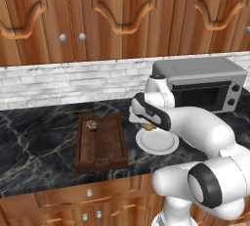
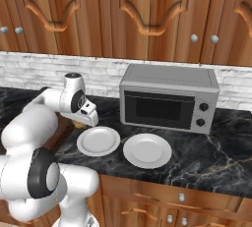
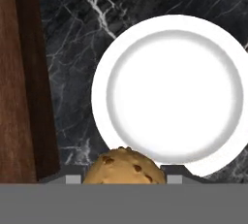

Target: Move the dessert items from the plates to the tray.

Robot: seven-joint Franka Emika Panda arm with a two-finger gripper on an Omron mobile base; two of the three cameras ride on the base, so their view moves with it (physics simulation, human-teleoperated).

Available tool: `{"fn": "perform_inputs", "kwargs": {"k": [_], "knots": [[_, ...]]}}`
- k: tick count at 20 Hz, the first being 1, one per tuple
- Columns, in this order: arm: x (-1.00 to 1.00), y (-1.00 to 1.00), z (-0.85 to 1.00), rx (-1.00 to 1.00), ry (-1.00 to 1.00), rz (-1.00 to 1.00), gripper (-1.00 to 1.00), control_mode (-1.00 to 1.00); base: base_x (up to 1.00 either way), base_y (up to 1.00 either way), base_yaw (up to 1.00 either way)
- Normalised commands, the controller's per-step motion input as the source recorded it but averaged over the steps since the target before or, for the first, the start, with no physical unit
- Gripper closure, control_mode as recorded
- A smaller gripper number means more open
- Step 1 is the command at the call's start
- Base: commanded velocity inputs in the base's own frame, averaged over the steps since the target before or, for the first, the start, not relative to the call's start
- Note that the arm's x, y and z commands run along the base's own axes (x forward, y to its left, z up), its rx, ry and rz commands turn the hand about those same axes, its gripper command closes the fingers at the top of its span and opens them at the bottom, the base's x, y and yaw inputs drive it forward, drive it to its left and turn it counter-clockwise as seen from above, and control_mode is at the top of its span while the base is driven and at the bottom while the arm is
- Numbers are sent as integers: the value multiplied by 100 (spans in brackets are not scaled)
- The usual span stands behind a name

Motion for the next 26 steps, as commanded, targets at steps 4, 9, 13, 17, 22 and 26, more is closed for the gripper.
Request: {"fn": "perform_inputs", "kwargs": {"k": [4, 9, 13, 17, 22, 26], "knots": [[0, 89, 0, 4, 0, 5, 100, -100, 0, 0, 0], [0, 78, 0, 1, 0, 3, 100, -100, 0, 0, 0], [0, 66, -2, 0, 0, 2, 100, -100, 0, 0, 0], [0, 64, -7, 0, 0, 1, 100, -100, 0, 0, 0], [1, 39, -14, 0, 0, 0, 100, -100, 0, 0, 0], [12, 10, -26, 0, 0, 0, 100, -100, 0, 0, 0]]}}
